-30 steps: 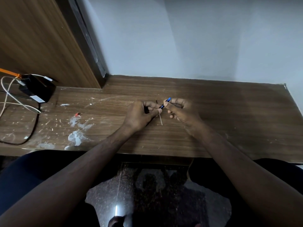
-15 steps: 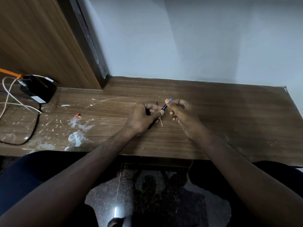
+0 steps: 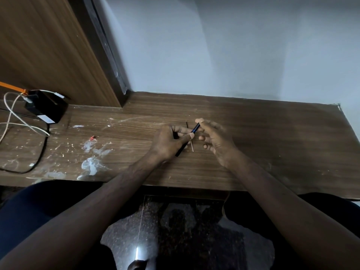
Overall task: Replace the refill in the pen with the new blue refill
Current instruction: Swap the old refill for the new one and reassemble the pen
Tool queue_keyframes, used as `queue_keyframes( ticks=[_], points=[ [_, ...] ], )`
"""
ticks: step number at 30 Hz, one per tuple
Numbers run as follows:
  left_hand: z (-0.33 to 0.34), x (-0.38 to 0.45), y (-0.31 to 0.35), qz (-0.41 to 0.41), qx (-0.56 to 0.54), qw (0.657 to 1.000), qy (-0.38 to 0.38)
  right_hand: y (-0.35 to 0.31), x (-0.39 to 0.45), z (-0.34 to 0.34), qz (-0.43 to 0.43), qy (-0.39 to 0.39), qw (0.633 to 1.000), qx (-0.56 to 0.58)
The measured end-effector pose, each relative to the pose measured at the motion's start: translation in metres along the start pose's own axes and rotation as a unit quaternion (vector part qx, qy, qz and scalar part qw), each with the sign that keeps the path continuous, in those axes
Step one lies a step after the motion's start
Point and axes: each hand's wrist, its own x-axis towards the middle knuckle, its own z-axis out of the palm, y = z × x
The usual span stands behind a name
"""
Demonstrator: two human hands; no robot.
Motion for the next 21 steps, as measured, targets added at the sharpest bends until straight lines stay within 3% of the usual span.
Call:
queue_keyframes(
  ticks=[6,11,16,21],
  points=[
    [0.0005,0.001,-0.0013,0.003,-0.01,1.0,-0.014,0.0005,-0.0012,0.0032,0.0,0.025,1.0,-0.012],
    [-0.001,0.0039,-0.0051,-0.012,-0.019,1.0,-0.009,-0.0029,-0.0056,0.0052,-0.002,-0.029,0.999,0.015],
    [0.001,0.003,-0.0051,-0.001,-0.022,0.999,-0.023,-0.0004,-0.0019,0.0018,-0.006,0.029,0.999,-0.031],
    [-0.0011,0.0056,-0.0057,-0.024,-0.039,0.999,-0.007,-0.0011,-0.0038,0.004,0.005,-0.023,1.0,0.006]
  ],
)
